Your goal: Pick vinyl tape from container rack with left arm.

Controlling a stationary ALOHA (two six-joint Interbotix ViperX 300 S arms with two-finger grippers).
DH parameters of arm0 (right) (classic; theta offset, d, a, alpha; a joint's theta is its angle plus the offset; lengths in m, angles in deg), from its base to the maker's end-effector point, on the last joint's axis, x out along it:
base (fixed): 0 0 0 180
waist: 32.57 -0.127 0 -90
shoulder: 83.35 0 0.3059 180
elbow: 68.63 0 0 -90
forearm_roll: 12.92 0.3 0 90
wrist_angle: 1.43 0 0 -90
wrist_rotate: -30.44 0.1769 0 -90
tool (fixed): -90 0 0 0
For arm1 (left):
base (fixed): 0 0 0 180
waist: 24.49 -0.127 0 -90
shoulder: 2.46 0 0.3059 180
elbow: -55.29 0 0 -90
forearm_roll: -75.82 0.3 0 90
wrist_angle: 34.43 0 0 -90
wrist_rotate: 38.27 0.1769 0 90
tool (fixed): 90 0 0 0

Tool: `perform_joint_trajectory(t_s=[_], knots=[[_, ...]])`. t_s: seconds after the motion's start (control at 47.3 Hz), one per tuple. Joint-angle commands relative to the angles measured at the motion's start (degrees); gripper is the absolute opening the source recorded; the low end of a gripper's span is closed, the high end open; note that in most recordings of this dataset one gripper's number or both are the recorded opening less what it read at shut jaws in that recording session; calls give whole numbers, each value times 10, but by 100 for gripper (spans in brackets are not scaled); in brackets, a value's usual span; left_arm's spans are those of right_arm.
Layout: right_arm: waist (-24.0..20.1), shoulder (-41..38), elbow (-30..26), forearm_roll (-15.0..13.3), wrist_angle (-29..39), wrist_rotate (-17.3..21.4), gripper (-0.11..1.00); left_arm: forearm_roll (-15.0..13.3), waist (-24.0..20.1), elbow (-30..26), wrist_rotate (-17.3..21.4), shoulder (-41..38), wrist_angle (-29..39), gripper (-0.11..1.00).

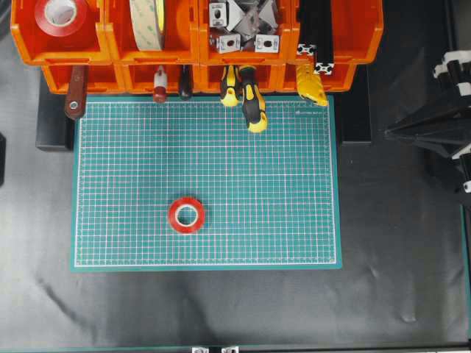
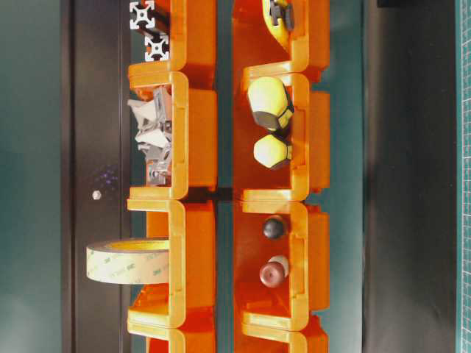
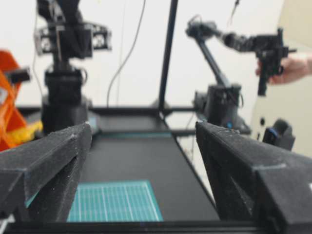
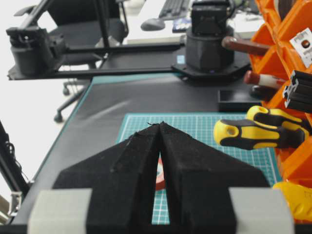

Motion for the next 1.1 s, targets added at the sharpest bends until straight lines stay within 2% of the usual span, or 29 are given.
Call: perform_joint_trajectory(t_s=[0.0,0.19,0.296,0.529,1.078], knots=[[-2,-5,-11,-2,-21,-1,0,-1,-2,-7,2,-3,-18,84],[-3,-6,-11,-2,-56,-1,0,0,-2,-7,0,-3,-52,84],[-3,-6,-11,-2,-54,4,0,-1,-5,-9,-11,1,-60,84],[-4,-6,-11,-2,-52,2,0,0,-14,0,-24,0,-57,84],[-5,-4,-11,-2,-51,6,0,0,-22,8,-24,4,-57,84]])
